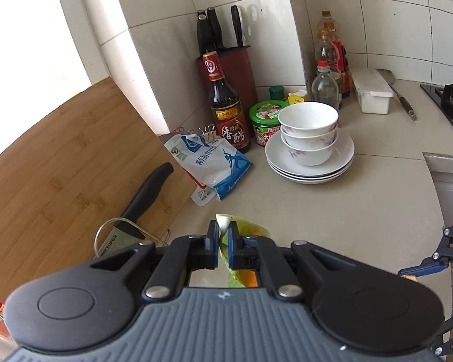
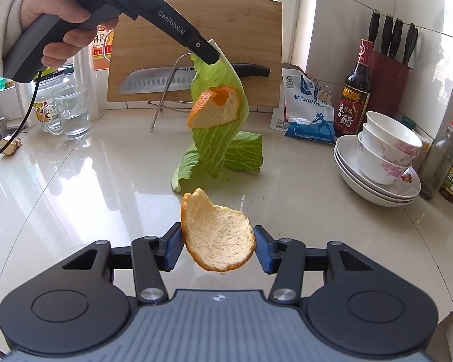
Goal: Collect trash
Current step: 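Lift the cabbage leaf and orange peel and carry them toward the bin, then open the left gripper to drop the cabbage leaf into the white bin, then open the right gripper to drop the orange peel into the bin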
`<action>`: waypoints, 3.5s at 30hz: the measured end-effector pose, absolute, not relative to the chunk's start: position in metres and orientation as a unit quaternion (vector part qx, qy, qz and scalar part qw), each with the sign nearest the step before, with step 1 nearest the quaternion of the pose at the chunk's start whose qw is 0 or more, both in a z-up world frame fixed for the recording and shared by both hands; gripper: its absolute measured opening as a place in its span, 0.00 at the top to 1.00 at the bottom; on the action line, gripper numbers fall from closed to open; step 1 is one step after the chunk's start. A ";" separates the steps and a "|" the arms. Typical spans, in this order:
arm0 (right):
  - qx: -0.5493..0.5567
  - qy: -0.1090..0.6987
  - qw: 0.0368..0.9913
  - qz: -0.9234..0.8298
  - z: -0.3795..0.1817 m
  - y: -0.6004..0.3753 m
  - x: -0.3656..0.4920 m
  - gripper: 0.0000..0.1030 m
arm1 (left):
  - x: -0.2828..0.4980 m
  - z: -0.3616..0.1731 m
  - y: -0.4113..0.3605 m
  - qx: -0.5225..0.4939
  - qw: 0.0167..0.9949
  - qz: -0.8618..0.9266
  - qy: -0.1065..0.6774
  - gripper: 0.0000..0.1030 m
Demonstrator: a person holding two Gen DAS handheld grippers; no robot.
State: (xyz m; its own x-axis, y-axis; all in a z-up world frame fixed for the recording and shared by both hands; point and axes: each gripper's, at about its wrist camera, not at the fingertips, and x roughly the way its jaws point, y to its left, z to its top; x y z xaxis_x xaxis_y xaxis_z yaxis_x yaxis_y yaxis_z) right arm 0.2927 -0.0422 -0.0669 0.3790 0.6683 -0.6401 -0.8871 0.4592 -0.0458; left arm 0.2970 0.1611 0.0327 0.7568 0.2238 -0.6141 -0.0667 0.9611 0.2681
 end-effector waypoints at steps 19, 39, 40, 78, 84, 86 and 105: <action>-0.191 0.273 0.811 0.481 -0.056 -0.060 0.278 0.47 | 0.284 0.051 0.138 0.122 0.937 0.052 0.323 0.97; -0.172 0.330 0.864 0.337 -0.069 -0.204 0.265 0.47 | 0.299 0.020 -0.016 0.122 0.915 -0.153 0.352 0.97; -0.171 0.334 0.867 0.327 -0.070 -0.214 0.263 0.47 | 0.301 0.018 -0.024 0.122 0.913 -0.162 0.354 0.97; -0.089 0.406 0.901 0.121 -0.106 -0.399 0.222 0.47 | 0.377 -0.199 -0.261 0.161 0.807 -0.261 0.504 0.44; -0.085 0.414 0.898 0.118 -0.116 -0.404 0.229 0.47 | 0.375 -0.167 -0.245 0.143 0.836 -0.244 0.469 0.23; -0.082 0.417 0.897 0.121 -0.120 -0.403 0.235 0.47 | 0.369 -0.152 -0.240 0.145 0.849 -0.233 0.452 0.20; -0.093 0.492 0.843 0.198 -0.216 -0.355 0.295 0.46 | 0.297 -0.070 -0.156 0.116 0.913 -0.074 0.383 0.12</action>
State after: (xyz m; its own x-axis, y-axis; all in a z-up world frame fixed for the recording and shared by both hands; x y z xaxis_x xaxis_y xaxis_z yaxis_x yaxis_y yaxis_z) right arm 0.2954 -0.3554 -0.2162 0.4372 0.2416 -0.8663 -0.4254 0.9042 0.0375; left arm 0.2969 -0.1562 -0.0698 0.6957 -0.0475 -0.7168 0.2246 0.9622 0.1542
